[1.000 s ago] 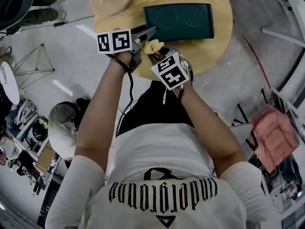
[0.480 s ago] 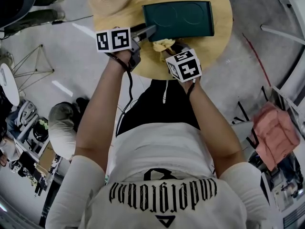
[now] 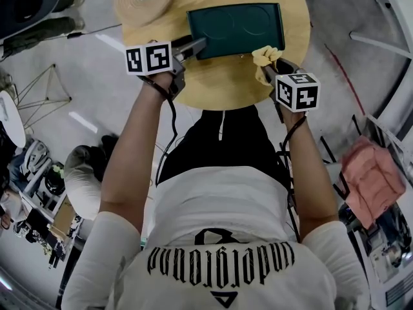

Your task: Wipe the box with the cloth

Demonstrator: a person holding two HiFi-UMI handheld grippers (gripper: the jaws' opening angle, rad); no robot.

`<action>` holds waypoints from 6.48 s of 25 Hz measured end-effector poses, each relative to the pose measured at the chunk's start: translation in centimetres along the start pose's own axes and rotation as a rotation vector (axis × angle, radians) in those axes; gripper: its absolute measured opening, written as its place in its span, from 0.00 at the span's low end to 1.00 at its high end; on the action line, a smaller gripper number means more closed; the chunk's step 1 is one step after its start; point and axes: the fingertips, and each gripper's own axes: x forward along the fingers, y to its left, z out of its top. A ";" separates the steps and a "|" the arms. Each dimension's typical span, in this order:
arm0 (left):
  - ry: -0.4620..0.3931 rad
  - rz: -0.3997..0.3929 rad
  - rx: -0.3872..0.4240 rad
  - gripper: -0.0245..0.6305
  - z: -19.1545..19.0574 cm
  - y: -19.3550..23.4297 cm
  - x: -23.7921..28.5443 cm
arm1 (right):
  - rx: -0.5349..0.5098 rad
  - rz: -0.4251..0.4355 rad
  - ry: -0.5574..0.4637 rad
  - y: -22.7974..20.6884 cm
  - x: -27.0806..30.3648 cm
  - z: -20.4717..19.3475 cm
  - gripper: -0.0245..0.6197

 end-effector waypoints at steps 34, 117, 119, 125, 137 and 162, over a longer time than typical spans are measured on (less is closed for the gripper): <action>0.047 0.012 0.007 0.43 0.0 0.0 0.3 | -0.103 -0.005 0.157 -4.9 1.3 -1.2 0.21; 0.045 0.082 -0.004 0.45 0.7 0.1 -0.1 | -2.166 0.504 0.489 -4.2 9.8 15.6 0.20; 0.033 0.083 -0.007 0.45 0.8 0.2 -0.1 | -2.217 0.552 0.464 -1.5 11.0 15.3 0.20; 0.010 0.076 -0.019 0.44 0.7 0.1 0.0 | -2.301 0.609 0.318 7.0 14.4 14.9 0.20; 0.006 0.063 -0.034 0.45 0.5 -0.2 0.1 | -2.290 0.596 0.064 11.8 12.2 16.6 0.20; 0.035 0.053 -0.034 0.46 0.4 0.1 0.0 | -2.222 0.594 0.450 -4.6 8.1 11.3 0.20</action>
